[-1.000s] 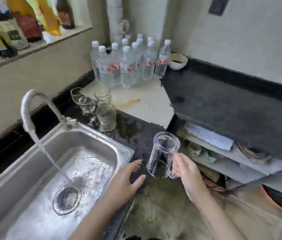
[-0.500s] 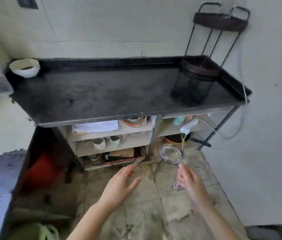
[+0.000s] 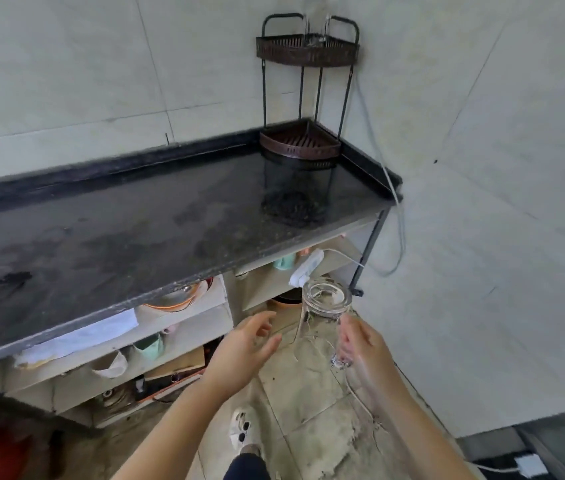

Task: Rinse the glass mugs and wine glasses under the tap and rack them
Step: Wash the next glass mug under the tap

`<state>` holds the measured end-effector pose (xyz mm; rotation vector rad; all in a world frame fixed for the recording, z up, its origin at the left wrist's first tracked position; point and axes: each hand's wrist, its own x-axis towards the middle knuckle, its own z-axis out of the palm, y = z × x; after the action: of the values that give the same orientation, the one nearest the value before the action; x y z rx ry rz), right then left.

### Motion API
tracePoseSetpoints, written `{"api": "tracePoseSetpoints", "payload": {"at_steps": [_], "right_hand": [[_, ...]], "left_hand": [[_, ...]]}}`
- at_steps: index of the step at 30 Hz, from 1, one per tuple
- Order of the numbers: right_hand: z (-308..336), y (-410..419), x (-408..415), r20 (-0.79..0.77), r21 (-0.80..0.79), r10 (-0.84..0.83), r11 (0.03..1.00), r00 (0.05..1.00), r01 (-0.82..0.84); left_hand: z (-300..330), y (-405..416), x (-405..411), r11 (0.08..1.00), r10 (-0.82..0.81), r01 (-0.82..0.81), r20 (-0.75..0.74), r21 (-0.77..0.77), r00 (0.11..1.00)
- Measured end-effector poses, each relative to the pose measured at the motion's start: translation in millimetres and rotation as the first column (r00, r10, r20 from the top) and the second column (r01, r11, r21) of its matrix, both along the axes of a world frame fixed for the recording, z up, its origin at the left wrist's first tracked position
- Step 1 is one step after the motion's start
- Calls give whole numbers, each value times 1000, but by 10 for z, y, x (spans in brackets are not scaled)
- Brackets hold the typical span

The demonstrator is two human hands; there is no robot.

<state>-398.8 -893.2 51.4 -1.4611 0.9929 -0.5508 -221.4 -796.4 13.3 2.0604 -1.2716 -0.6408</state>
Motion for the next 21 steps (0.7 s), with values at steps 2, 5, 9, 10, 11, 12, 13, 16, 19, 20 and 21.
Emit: {"api": "tracePoseSetpoints", "payload": {"at_steps": [2, 5, 9, 10, 11, 12, 13, 16, 19, 20, 21], "right_hand": [[19, -262, 162, -2, -17, -2, 1000, 1000, 2], [48, -682, 465, -5, -30, -20, 999, 1000, 20], [176, -1278, 950, -3, -44, -85, 995, 996, 85], [230, -1421, 1072, 17, -43, -104, 994, 994, 104], [288, -1569, 1185, 36, -36, -120, 992, 992, 121], [358, -1713, 1291, 49, -23, -132, 991, 990, 133], [421, -1862, 1389, 59, -13, -144, 989, 988, 145], [603, -2361, 1679, 71, -37, -156, 987, 985, 159], [826, -2949, 1978, 121, -88, -138, 985, 983, 150], [919, -3159, 2078, 145, -105, -128, 984, 981, 144], [1015, -3374, 2179, 175, -118, -116, 983, 978, 138]], "left_hand": [[-9, -308, 174, 1000, 5, -5, -10, -9, 1000], [-28, -796, 504, 999, 14, -16, -38, -52, 999], [111, -1463, 1052, 999, -38, 38, -5, -30, 999], [169, -1625, 1193, 998, -46, 46, 6, -35, 999], [216, -1788, 1330, 998, -47, 48, 10, -42, 999], [261, -1943, 1451, 998, -46, 46, 11, -51, 999], [310, -2091, 1559, 997, -46, 47, 14, -59, 999], [449, -2551, 1846, 995, -60, 61, 17, -85, 998], [632, -3087, 2123, 991, -58, 59, 7, -124, 998], [706, -3282, 2216, 989, -53, 54, 16, -136, 998], [790, -3478, 2304, 987, -44, 47, 23, -152, 999]]}}
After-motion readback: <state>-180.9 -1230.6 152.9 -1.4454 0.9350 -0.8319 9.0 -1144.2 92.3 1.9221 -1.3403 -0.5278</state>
